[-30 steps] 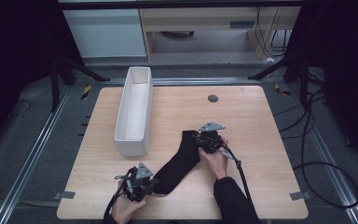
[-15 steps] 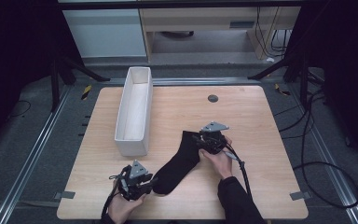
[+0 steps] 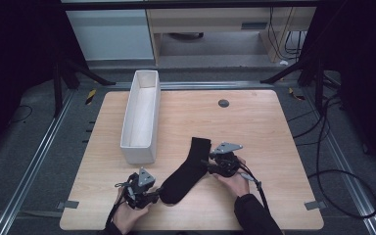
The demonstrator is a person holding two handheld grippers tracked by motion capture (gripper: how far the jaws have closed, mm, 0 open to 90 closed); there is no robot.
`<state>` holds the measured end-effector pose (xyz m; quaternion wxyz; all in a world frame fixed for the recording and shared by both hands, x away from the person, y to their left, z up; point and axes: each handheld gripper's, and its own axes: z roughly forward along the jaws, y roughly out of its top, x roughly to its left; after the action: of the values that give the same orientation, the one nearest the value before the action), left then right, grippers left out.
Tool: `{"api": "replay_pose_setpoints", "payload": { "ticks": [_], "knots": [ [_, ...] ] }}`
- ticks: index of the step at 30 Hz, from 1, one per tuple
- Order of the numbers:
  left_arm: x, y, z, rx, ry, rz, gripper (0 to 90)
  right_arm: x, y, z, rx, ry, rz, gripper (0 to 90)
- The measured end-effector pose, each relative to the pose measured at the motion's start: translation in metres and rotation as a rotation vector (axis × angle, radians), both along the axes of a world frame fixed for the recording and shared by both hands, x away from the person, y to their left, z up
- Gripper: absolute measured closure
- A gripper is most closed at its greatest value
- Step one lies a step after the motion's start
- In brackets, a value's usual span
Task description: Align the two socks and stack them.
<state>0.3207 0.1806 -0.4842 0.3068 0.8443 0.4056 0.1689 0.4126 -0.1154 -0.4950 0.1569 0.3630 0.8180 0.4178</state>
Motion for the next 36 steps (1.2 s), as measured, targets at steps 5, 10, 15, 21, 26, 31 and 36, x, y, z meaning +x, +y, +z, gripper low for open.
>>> {"api": "replay_pose_setpoints", "payload": {
  "ticks": [5, 10, 15, 21, 26, 31, 36],
  "knots": [
    [0.001, 0.001, -0.004, 0.023, 0.008, 0.009, 58.1, -0.002, 0.003, -0.008, -0.027, 0.005, 0.006, 56.5],
    [0.001, 0.002, -0.003, 0.022, -0.001, 0.016, 58.3, -0.004, 0.007, -0.013, -0.025, 0.007, 0.006, 56.4],
    [0.000, 0.005, 0.004, -0.016, -0.041, 0.030, 58.0, -0.004, 0.005, -0.008, -0.008, 0.004, 0.007, 53.7],
    [0.002, 0.005, 0.001, -0.020, -0.027, 0.005, 56.1, 0.011, -0.005, 0.008, 0.041, -0.045, -0.059, 53.8],
    [0.004, 0.003, -0.003, -0.007, -0.019, -0.006, 55.9, 0.031, -0.004, 0.007, 0.037, -0.047, -0.101, 52.9],
    [0.004, 0.002, -0.004, 0.004, -0.017, -0.011, 55.9, 0.050, -0.001, -0.003, 0.020, -0.022, -0.132, 51.5],
    [0.005, 0.001, -0.007, 0.021, -0.004, -0.021, 55.6, 0.061, -0.004, -0.015, 0.023, 0.022, -0.166, 49.5]
  ]
}}
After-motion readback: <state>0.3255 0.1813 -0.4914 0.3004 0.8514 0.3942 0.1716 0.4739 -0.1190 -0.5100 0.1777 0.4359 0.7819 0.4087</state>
